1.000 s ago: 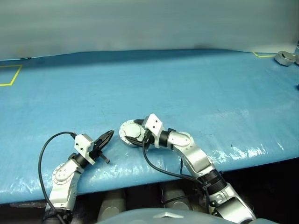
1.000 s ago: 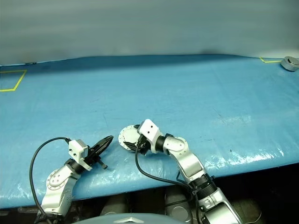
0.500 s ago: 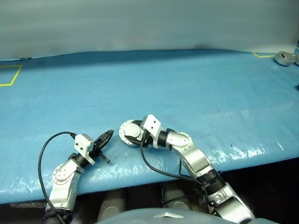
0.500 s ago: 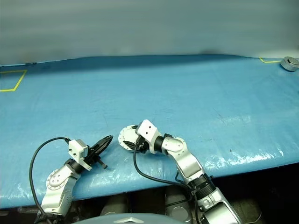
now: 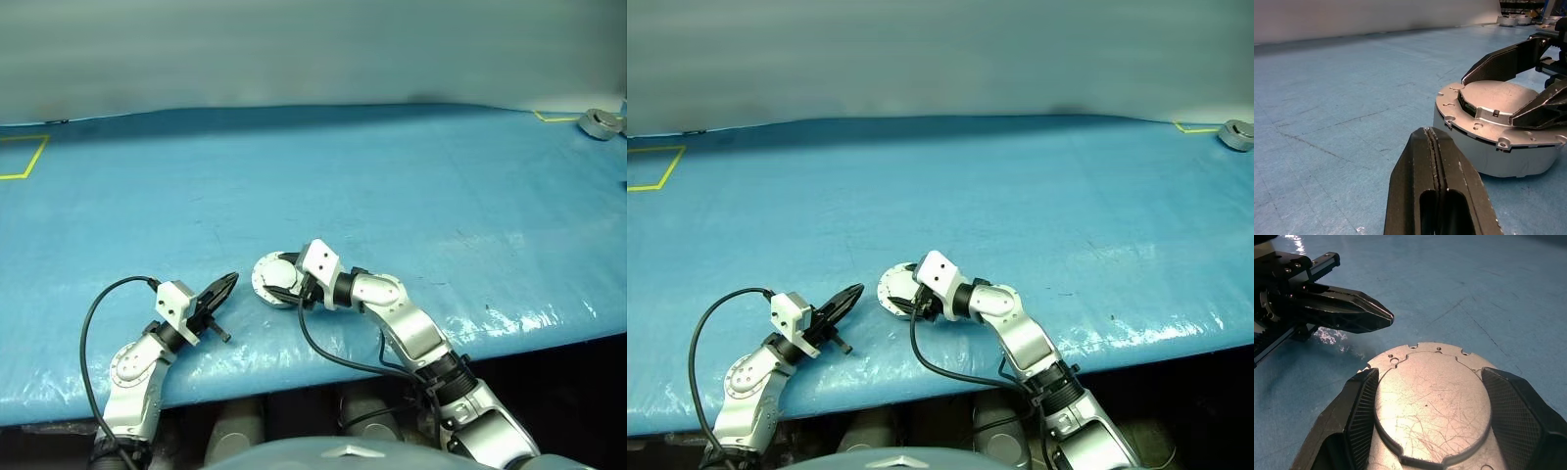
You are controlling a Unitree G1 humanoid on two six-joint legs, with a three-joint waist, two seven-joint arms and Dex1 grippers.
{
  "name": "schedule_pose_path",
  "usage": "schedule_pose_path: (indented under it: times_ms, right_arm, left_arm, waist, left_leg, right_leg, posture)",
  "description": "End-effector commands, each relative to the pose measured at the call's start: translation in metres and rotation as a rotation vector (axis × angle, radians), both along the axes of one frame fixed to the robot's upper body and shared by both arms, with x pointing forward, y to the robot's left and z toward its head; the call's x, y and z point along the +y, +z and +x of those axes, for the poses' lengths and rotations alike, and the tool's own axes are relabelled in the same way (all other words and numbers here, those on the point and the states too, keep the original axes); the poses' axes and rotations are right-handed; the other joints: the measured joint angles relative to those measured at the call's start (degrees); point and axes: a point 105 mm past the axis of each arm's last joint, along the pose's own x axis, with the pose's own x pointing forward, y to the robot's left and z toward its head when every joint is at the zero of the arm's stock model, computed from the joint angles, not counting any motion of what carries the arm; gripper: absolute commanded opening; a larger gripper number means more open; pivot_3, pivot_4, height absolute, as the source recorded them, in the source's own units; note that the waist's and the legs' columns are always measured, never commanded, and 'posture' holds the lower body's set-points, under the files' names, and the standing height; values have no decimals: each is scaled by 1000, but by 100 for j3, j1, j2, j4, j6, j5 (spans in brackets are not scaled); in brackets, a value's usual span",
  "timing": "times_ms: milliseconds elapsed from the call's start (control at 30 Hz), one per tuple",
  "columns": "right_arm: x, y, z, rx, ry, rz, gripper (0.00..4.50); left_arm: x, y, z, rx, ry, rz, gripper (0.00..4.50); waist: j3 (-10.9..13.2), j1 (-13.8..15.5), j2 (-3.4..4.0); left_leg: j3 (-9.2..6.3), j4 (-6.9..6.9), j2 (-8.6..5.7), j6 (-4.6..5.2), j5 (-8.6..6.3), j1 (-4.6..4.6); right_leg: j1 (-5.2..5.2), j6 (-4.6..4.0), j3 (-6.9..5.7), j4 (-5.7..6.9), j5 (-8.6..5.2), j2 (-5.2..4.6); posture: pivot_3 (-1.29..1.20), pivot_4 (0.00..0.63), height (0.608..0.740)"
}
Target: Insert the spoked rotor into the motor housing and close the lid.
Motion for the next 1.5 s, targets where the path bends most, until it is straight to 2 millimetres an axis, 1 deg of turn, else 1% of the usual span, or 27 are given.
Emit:
schedule_pose_path:
  times_ms: [33,200,433,567,700,800,900,1000,1067,1233,1400,1467,1500]
  right_arm:
    - [-10,-30,-5,66,-1,-113,3016]
    - [-17,-38,-1,58,-13,-174,3016]
    - [-20,-42,2,62,1,-214,3016]
    - [-24,-55,1,131,-25,-275,3016]
    - [-24,-61,-1,218,-45,-275,3016]
    - [-26,-66,-6,232,-14,-311,3016]
    - [-27,-67,-7,234,-12,-317,3016]
    - [-27,-67,-7,232,-16,-313,3016]
    - [-27,-67,-8,231,-15,-313,3016]
    - [-26,-65,-7,214,-28,-310,3016]
    - [-28,-66,-9,216,-37,-307,3016]
    - [-29,-66,-9,218,-40,-305,3016]
    - [-29,-66,-9,218,-43,-303,3016]
  left_arm:
    - [1,3,0,-18,-2,7,0]
    - [0,3,-1,-13,-6,6,0]
    - [-2,4,0,-14,-12,9,0]
    - [-3,7,2,-20,-10,-10,0]
    - [-3,7,2,-16,-10,-11,0]
    - [-1,8,4,-8,14,-20,0]
    - [-1,11,9,11,42,-81,0]
    - [-10,14,14,70,-17,-183,0]
    - [-15,13,15,98,-56,-199,0]
    - [-25,6,18,145,-113,-174,0]
    - [-33,-9,14,221,-169,-107,0]
    - [-34,-19,13,275,-163,-64,0]
    - [-32,-29,12,308,-150,-7,0]
  waist:
    - [-1,0,0]
    - [-7,0,0]
    - [-23,0,-6]
    - [-32,-2,-5]
    - [-79,-3,4]
    - [-109,-1,7]
    - [-126,2,12]
    - [-129,6,14]
    - [-133,3,17]
    - [-137,2,21]
    - [-139,5,23]
    - [-144,19,27]
    - [-147,24,27]
  left_leg:
    - [0,0,0,0,0,0]
    - [0,0,0,0,0,3]
    - [1,2,0,0,0,13]
    - [1,2,0,0,0,15]
    - [0,1,1,0,0,24]
    - [0,2,1,0,0,36]
    - [-1,3,-1,0,0,42]
    - [-2,2,-1,0,0,41]
    - [-2,2,-1,0,0,41]
    - [-1,-3,-3,0,0,36]
    - [-1,-5,-3,0,0,36]
    - [-4,-6,-3,0,0,37]
    - [-4,-5,-3,0,0,38]
  right_leg:
    - [0,0,0,0,0,0]
    - [2,0,0,0,0,0]
    - [13,0,1,0,-1,0]
    - [14,0,1,2,-1,0]
    - [17,-3,0,2,-2,0]
    - [14,-5,0,1,-4,0]
    - [14,-5,0,-3,-5,-4]
    - [14,-4,-1,-3,-5,-4]
    - [13,-4,-2,-3,-5,-3]
    - [15,-4,-1,-4,-5,-2]
    - [14,-6,-1,-6,-6,-2]
    - [12,-6,-2,-14,-6,-3]
    - [13,-5,-2,-15,-6,-3]
  posture:
    - [0,150,740]
    - [0,150,740]
    - [0,150,740]
    - [0,150,740]
    - [0,150,740]
    - [0,150,740]
    - [0,150,740]
    - [0,150,740]
    - [0,150,740]
    - [0,150,740]
    - [0,150,740]
    - [0,150,740]
    - [0,150,740]
